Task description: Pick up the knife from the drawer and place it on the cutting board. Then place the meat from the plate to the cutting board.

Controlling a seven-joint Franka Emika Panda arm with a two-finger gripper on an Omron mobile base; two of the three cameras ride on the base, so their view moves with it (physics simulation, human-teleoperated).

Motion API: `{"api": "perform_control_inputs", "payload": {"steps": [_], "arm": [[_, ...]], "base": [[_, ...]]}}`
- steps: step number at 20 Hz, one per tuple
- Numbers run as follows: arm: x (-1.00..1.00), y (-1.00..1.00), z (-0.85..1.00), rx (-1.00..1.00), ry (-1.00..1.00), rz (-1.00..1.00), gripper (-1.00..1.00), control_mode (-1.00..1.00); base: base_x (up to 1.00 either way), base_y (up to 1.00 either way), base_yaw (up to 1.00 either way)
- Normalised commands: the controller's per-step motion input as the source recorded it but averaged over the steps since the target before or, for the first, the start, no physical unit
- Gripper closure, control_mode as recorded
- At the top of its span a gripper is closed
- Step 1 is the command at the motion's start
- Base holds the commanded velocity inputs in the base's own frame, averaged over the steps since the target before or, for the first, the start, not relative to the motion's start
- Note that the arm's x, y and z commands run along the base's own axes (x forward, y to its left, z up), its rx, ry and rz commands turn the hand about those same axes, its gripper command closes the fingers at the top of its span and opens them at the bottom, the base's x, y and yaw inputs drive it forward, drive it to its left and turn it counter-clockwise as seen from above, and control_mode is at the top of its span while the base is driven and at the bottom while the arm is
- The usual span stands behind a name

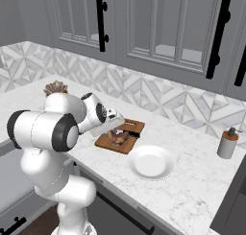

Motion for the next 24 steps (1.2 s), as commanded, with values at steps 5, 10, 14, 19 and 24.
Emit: {"api": "perform_control_inputs", "payload": {"steps": [5, 10, 14, 19, 24], "arm": [[0.04, 0.0, -0.31, 0.0, -0.03, 0.0, -1.0, -1.0], [0.0, 0.0, -0.23, 0.0, -0.02, 0.0, -1.0, -1.0], [0.0, 0.11, -0.07, 0.0, 0.0, 0.0, -1.0, -1.0], [-0.17, 0.34, 0.0, 0.02, 0.0, 0.0, -1.0, -1.0], [-0.71, 0.05, -0.03, 0.06, 0.01, -0.02, -1.0, -1.0]], "base": [[0.0, 0.0, 0.0], [0.0, 0.0, 0.0], [0.0, 0.0, 0.0], [0.0, 0.0, 0.0], [0.0, 0.0, 0.0]]}}
